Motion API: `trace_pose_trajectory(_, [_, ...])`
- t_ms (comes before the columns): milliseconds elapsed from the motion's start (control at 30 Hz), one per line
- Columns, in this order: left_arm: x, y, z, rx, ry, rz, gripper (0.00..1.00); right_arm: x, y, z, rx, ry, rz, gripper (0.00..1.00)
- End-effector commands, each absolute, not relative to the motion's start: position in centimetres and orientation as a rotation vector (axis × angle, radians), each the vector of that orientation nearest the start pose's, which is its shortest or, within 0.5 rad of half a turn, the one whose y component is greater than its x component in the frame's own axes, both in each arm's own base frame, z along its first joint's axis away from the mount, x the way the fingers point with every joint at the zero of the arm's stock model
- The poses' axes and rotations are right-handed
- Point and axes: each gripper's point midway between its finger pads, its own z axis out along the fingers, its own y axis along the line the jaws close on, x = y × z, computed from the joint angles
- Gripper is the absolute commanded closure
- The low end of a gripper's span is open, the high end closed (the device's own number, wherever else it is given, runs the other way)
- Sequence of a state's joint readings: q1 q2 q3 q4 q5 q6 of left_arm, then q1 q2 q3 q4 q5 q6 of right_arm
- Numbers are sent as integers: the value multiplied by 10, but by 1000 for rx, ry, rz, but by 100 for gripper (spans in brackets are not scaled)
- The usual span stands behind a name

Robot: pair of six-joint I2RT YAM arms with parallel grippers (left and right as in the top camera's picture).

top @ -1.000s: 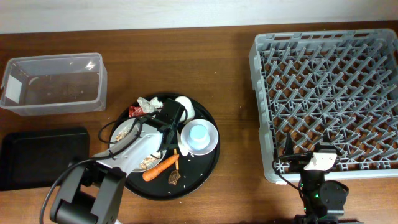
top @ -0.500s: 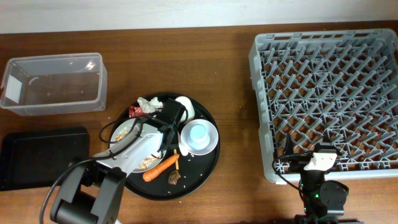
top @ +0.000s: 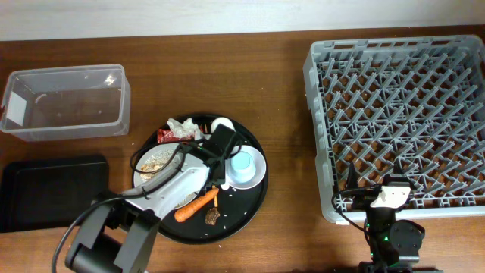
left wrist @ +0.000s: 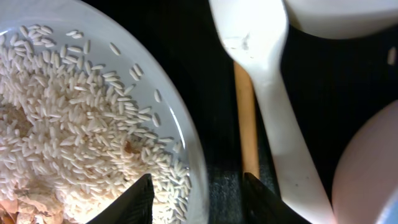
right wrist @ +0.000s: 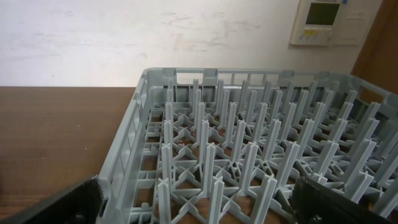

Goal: Sort waste into correct bins and load items into the dishwasher rack
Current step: 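Reach left gripper to the rice plate rim and grasp it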

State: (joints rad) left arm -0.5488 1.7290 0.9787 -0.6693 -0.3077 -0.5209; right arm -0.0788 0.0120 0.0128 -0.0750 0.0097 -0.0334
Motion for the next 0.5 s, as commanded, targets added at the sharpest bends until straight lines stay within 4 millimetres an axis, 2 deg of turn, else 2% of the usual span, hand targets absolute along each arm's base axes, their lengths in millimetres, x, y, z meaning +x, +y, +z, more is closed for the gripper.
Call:
trace_pose_trajectory(0, [305, -120, 20, -7, 2813, 305, 54, 245, -22, 156, 44, 1650, -99, 1])
trace_pose_trajectory(267, [304, -119, 14, -3, 2827, 320, 63, 245, -22, 156, 44, 1650, -99, 1])
trace_pose_trajectory(467, [302, -118, 6, 3, 2846, 339, 65, 245, -22, 156, 44, 1650, -99, 2])
